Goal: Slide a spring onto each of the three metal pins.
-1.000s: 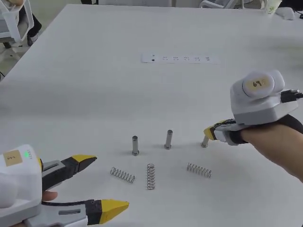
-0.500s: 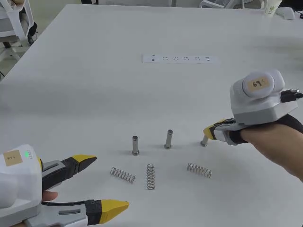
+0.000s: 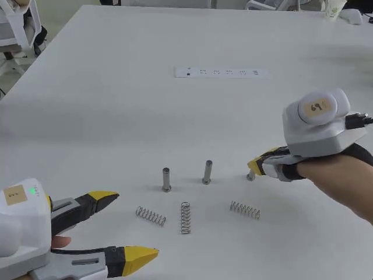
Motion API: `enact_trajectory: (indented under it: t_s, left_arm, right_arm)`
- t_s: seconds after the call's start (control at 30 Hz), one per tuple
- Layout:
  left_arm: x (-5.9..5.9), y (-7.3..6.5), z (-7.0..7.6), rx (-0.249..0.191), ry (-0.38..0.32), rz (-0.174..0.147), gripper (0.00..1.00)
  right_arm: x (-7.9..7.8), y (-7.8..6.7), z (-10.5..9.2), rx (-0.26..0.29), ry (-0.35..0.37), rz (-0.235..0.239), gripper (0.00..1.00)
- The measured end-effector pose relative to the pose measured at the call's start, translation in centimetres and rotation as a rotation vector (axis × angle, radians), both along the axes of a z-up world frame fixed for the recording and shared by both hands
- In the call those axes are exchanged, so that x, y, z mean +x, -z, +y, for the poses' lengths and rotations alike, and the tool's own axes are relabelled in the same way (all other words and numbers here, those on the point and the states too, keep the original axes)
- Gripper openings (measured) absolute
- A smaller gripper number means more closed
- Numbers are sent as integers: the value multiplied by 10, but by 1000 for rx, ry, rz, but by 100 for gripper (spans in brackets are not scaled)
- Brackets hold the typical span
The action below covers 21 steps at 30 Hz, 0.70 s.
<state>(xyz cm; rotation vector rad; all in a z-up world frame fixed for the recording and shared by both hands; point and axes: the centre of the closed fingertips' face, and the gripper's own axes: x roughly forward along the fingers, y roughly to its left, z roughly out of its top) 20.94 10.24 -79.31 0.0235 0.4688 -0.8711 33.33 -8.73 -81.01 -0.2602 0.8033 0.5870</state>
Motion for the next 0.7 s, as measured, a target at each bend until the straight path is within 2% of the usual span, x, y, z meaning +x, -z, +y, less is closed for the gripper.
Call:
enact_trajectory:
  t_s: [0.33,0.7]
  left_arm:
    - [-1,0,-1,-1,2,1,70]
    - [-1,0,-1,3,4,0,71]
  right_arm:
    - [-6,-1,-6,4,3,2,16]
    - [-20,0,-10,11,-7,21,16]
